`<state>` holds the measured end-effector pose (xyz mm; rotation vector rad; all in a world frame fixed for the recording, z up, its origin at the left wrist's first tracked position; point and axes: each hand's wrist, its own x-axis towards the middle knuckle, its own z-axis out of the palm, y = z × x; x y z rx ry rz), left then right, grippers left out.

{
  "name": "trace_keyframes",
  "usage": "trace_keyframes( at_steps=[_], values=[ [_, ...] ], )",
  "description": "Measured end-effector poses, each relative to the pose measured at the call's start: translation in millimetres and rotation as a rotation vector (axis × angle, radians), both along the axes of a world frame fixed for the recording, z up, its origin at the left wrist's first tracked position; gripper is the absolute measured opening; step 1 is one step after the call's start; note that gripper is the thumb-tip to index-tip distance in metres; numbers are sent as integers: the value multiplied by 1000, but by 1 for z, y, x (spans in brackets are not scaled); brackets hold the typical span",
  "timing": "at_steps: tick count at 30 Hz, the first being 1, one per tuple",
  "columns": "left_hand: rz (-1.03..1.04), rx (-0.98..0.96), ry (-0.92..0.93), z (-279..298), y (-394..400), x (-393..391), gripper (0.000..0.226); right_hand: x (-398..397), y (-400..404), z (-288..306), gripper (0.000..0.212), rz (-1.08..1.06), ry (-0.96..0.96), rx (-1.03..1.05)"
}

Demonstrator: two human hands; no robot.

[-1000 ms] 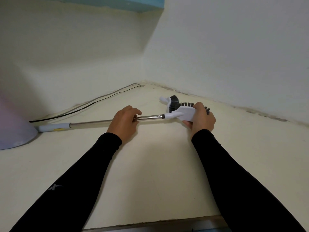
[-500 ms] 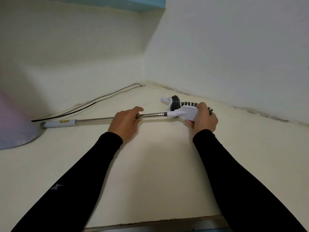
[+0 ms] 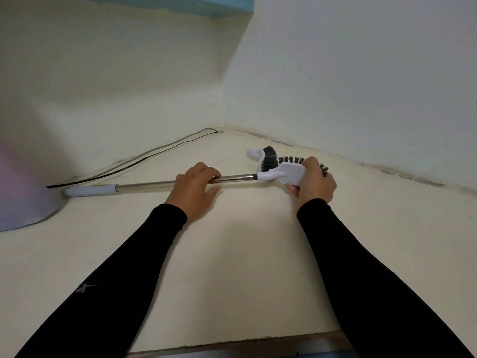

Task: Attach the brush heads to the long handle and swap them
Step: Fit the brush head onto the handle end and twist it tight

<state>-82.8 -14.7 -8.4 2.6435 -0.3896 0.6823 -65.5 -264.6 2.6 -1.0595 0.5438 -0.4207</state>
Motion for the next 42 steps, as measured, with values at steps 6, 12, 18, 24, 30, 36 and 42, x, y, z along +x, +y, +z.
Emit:
trace_keyframes(
  at_steps=[6,12,18,24,30,36,42],
  values=[
    [1,-129,-62,0,2,2,28,0,1,1,39,9,-4,-5],
    [30,-108,-96,4,3,4,24,1,1,0,38,1,-2,5],
    [40,-114,-19,5,7,3,27,1,1,1,38,-1,-7,12],
    [10,-20,-27,4,10,5,26,2,-3,2,34,-20,-16,45],
    [37,74,23,-3,9,5,20,2,-4,2,38,-15,-8,65],
    [10,61,68,-4,3,4,24,1,-2,4,40,-8,-41,117],
    [-83,87,36,-5,-28,-5,25,0,0,7,28,-32,-84,57]
  ],
)
